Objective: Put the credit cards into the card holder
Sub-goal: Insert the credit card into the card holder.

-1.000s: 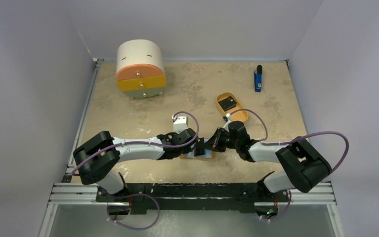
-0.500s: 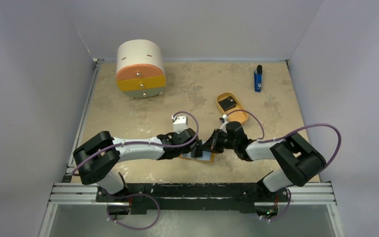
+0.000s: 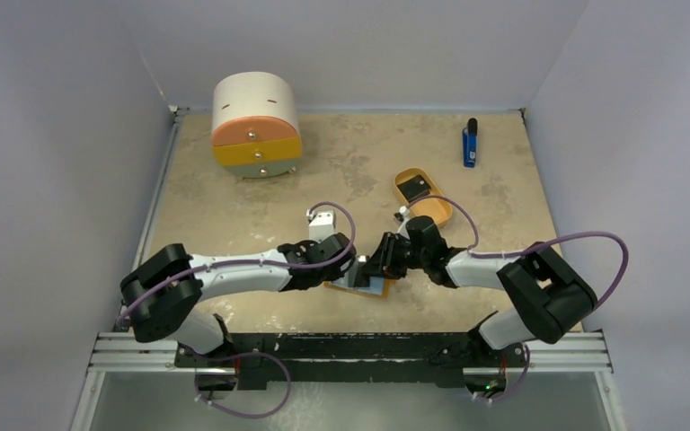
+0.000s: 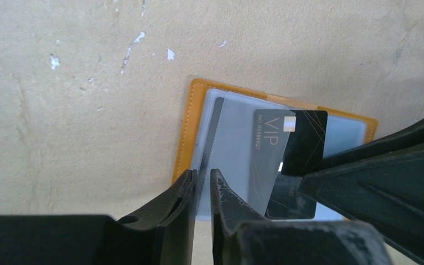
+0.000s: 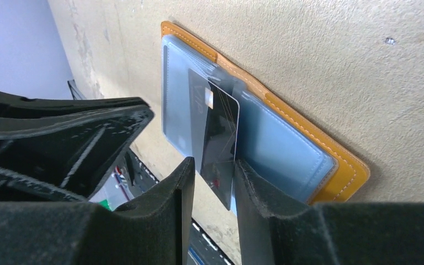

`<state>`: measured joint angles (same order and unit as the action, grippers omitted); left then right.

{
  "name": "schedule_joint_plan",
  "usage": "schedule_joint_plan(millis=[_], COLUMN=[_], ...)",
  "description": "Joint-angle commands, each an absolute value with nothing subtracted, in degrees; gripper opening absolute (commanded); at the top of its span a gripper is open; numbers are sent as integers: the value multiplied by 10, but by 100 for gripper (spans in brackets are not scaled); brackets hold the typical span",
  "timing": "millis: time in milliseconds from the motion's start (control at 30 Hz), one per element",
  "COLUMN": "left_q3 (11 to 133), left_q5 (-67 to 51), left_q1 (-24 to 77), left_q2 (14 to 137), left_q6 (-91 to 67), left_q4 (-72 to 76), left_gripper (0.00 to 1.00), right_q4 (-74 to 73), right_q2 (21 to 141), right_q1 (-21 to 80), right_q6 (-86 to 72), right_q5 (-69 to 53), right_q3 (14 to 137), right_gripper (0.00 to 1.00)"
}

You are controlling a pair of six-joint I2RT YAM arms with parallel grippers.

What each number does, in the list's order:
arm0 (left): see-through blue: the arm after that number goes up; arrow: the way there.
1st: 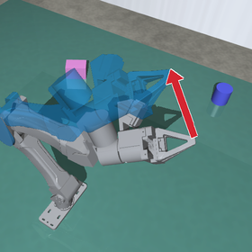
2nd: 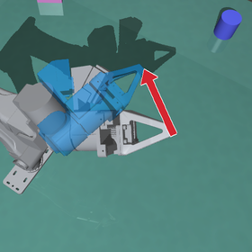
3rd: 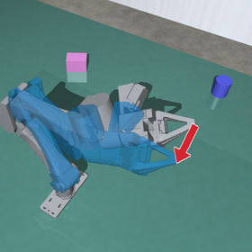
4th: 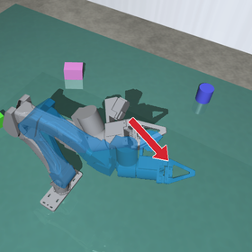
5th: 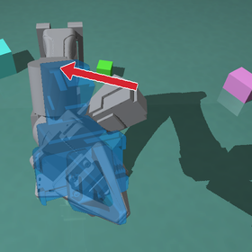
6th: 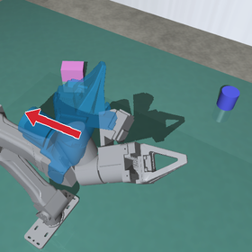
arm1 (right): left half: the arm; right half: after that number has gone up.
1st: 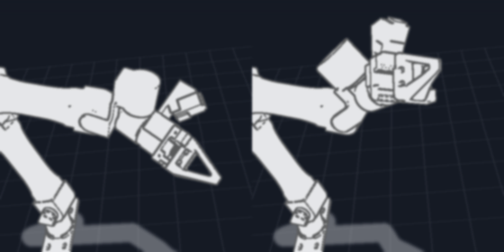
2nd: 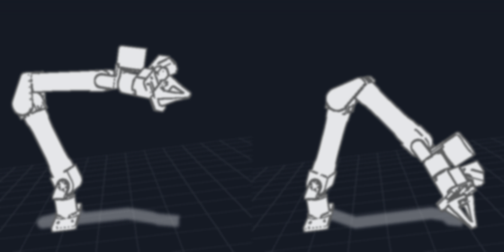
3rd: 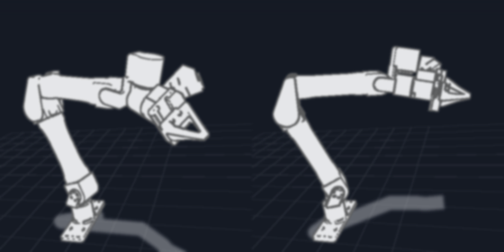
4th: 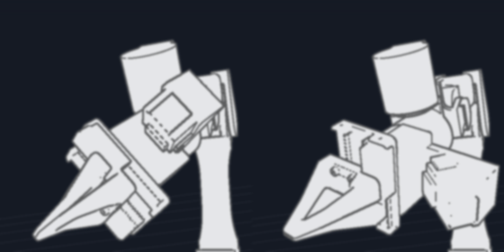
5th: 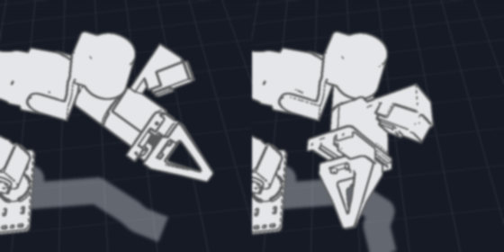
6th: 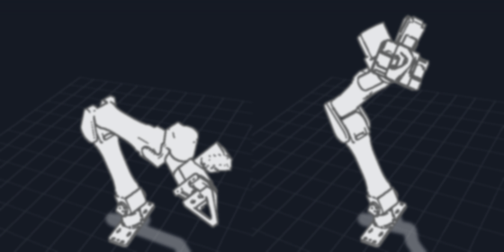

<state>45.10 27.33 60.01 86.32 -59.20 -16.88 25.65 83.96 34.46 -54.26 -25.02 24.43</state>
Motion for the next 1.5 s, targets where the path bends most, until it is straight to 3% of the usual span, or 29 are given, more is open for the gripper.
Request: schedule_joint_plan(millis=[0, 367, 833, 1467], left_q3=[456, 393, 362, 336], left_q5=[293, 289, 215, 187], left_q1=[592, 566, 566, 579], left_q2=[809, 795, 831, 818], left_q6=[-592, -598, -600, -617], left_q4=[-200, -191, -110, -58], left_gripper=[17, 19, 5, 2], right_q4=[226, 205, 167, 148], right_q2=[833, 830, 836, 859], right_q1=[347, 346, 360, 383], right_q6=[-520, -515, -519, -535], right_q5=[-247, -255, -264, -246], right_q3=[265, 273, 305, 336], right_gripper=[34, 38, 40, 40])
